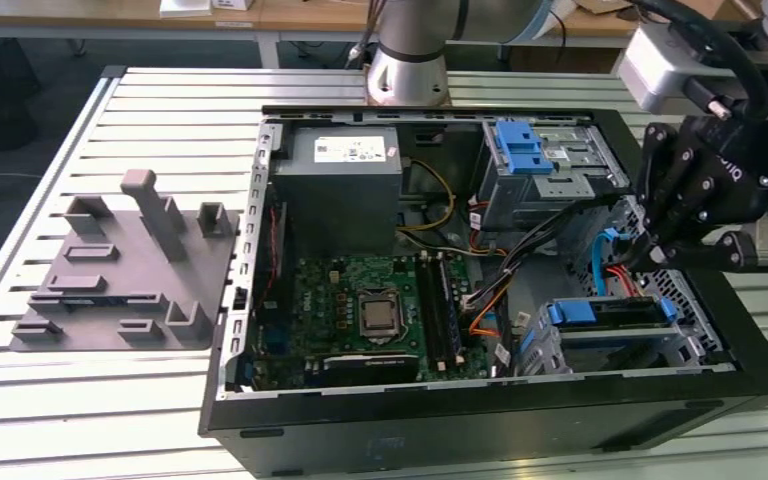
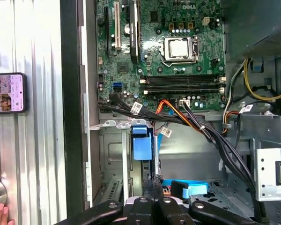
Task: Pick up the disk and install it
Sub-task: 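Insert the second disk wire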
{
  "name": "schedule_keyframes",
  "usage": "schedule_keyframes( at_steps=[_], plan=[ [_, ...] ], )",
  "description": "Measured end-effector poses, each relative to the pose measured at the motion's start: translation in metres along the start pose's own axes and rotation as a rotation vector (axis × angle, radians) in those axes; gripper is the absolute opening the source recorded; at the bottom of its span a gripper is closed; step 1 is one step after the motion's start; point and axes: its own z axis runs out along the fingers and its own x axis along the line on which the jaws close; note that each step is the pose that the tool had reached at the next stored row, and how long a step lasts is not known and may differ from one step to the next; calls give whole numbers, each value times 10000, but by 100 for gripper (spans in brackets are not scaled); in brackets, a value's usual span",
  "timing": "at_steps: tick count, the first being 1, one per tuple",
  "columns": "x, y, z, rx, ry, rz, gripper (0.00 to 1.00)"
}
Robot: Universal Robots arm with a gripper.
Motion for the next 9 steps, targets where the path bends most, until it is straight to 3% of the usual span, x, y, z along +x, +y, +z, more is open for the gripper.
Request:
schedule_keyframes(
  at_steps=[2, 9],
  plan=[
    [-11, 2, -15, 0, 2, 0, 11],
    [-126, 9, -17, 9, 152, 2, 11]
  ],
)
